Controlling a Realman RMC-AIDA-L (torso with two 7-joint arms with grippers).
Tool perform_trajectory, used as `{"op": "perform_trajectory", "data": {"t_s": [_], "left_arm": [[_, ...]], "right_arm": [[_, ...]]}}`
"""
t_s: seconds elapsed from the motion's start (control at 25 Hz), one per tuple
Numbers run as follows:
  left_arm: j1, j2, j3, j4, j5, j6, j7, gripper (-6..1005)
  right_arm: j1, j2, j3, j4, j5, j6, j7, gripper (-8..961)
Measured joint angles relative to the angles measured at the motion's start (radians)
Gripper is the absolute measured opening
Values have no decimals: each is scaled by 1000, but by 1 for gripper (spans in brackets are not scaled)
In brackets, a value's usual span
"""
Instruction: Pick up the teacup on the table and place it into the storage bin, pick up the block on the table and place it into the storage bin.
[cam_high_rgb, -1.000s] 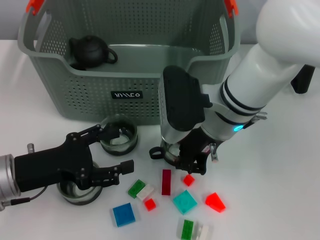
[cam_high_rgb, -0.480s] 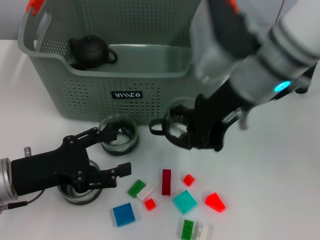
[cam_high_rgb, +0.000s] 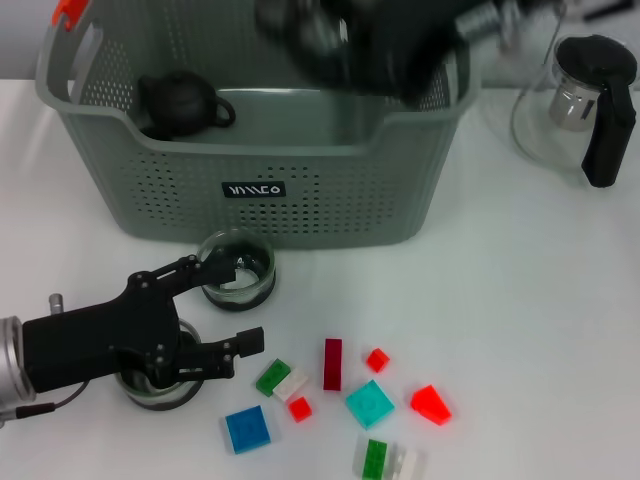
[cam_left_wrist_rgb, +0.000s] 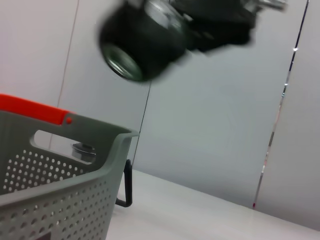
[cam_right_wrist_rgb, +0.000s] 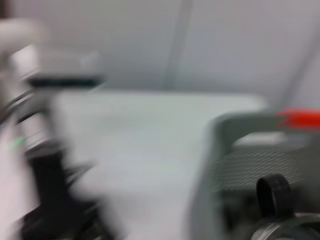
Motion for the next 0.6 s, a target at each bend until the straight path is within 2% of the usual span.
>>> {"op": "perform_trajectory", "data": {"t_s": [0.12,0.28,0.48,0.6], "left_arm": [[-3,1,0,0,1,7,0,879],[-7,3,0,1,2,17,1,878],[-7,3,0,3,2,18,1,878],[-8,3,0,4,3,22,2,877]], "right_arm": [[-3,-6,0,66,-12,180,16,58],[35,-20,-3,259,-60,368,22,57],[108,-32,-7,514,-131,550,19,57],[143,-34,-7,629,-158,616,11,57]]}}
